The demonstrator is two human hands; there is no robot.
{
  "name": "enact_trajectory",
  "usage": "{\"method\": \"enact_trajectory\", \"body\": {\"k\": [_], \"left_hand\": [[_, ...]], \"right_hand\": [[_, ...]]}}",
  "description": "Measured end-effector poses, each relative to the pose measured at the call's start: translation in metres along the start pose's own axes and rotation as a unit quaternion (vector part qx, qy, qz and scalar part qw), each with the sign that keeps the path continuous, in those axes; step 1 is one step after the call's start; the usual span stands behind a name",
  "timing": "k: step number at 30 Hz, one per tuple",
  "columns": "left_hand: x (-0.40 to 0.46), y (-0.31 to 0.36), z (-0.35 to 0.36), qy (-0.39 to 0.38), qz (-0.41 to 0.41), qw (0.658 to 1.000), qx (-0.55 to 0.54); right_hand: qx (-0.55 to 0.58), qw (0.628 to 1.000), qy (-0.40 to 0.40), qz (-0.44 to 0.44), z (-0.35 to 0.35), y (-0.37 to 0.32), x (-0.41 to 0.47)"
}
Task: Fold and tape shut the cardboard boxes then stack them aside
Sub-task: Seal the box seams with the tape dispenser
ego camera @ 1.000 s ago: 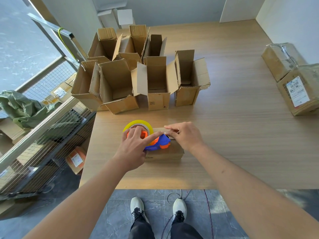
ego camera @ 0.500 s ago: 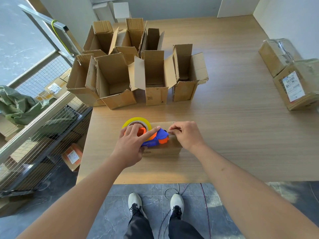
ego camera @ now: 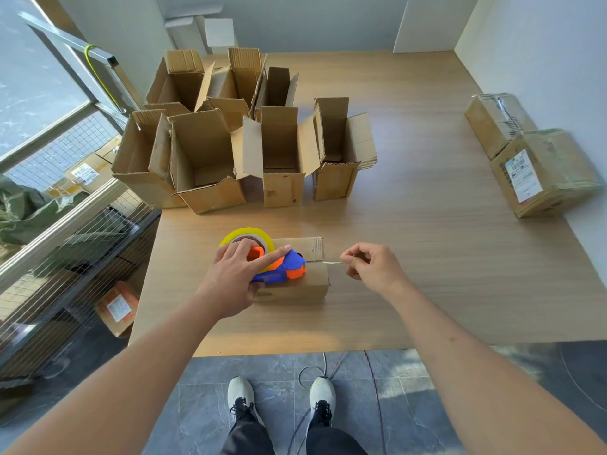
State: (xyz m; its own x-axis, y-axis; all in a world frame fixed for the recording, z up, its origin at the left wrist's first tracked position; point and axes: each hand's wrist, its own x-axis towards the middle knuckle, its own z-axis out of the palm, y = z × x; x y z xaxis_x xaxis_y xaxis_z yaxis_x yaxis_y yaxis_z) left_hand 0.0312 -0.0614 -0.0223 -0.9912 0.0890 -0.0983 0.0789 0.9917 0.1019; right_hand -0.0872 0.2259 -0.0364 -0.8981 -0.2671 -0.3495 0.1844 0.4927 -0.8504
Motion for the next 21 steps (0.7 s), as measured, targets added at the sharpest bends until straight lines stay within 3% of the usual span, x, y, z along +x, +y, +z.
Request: {"method": "enact_trajectory", "body": {"k": [4,12,21], "left_hand": [[0.002,-0.001,-0.001,-0.013,-0.002,1.0,-0.005],[0.006,-0.001,-0.001,-0.012,0.0,1.0,-0.015],[0.006,0.001,0.002,-0.004,-0.004,1.0,-0.011]], "right_hand": [[0.084,0.994,-0.023,0.06,0.004,0.001,0.005],[0.079,0.99,-0.039,0.109,0.012,0.011,0.027],[0.084,0.993,0.003,0.087,0.049,0.029,0.029]]}}
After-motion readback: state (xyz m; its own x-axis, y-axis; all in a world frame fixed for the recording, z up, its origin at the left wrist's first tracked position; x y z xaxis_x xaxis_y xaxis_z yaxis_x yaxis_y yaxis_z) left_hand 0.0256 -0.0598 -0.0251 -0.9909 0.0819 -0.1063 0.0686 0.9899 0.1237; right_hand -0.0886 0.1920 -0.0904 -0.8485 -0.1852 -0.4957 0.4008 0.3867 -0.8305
